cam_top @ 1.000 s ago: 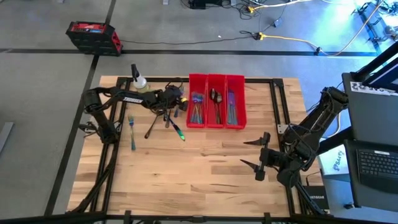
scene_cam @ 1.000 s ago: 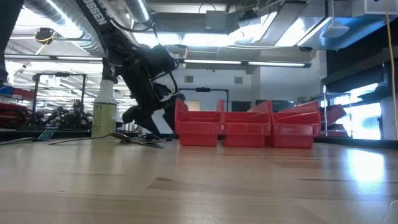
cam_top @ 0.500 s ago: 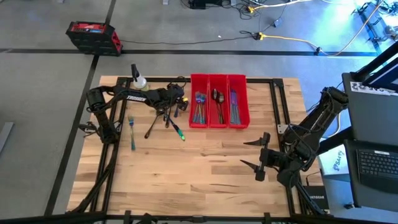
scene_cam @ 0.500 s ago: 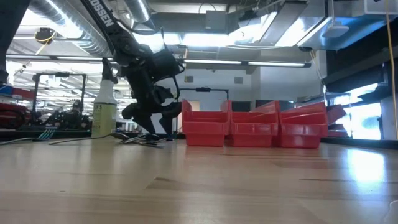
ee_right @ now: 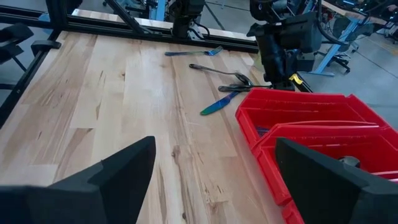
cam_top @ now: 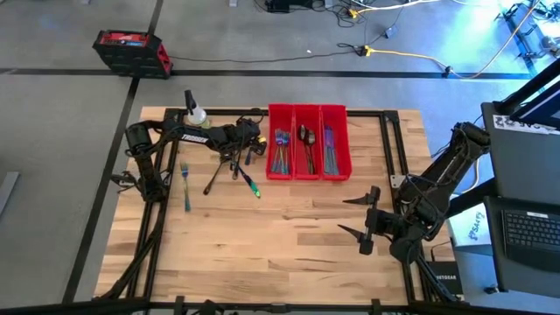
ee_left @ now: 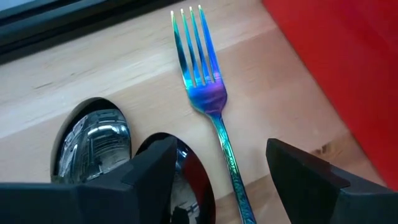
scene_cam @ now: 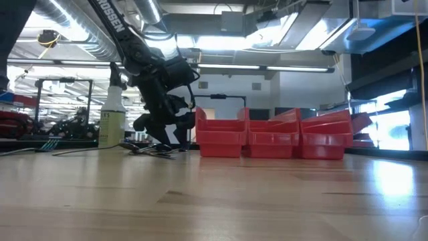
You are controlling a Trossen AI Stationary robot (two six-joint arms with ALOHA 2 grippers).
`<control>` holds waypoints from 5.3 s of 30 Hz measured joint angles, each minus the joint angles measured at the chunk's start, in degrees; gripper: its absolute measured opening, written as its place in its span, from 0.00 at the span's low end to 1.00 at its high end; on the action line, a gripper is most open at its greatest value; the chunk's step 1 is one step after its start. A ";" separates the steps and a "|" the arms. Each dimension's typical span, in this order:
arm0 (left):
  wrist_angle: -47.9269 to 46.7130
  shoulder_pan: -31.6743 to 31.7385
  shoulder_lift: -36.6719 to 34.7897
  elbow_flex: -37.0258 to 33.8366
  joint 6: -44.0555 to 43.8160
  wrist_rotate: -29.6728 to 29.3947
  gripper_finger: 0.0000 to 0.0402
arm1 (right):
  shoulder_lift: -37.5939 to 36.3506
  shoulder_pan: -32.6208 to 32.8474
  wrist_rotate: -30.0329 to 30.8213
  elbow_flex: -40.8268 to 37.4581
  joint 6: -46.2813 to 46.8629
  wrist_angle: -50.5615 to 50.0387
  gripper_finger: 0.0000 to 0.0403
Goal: Sort silverware
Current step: Put the blue fork into the left red silverware bin
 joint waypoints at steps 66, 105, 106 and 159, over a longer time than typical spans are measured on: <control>1.83 -0.68 -1.51 -0.39 -2.63 3.16 0.01 | 0.00 0.00 -1.03 0.00 -0.04 0.02 0.78; -7.01 2.70 1.86 6.36 5.29 11.81 0.60 | 0.00 0.00 -1.11 0.00 -0.20 0.00 0.78; -7.07 3.04 2.34 6.87 5.57 12.00 0.60 | 0.00 0.02 -1.09 0.00 -0.16 0.04 0.78; -11.92 1.60 1.60 8.70 11.75 8.70 0.01 | 0.00 0.00 -0.22 0.00 -0.04 0.04 0.78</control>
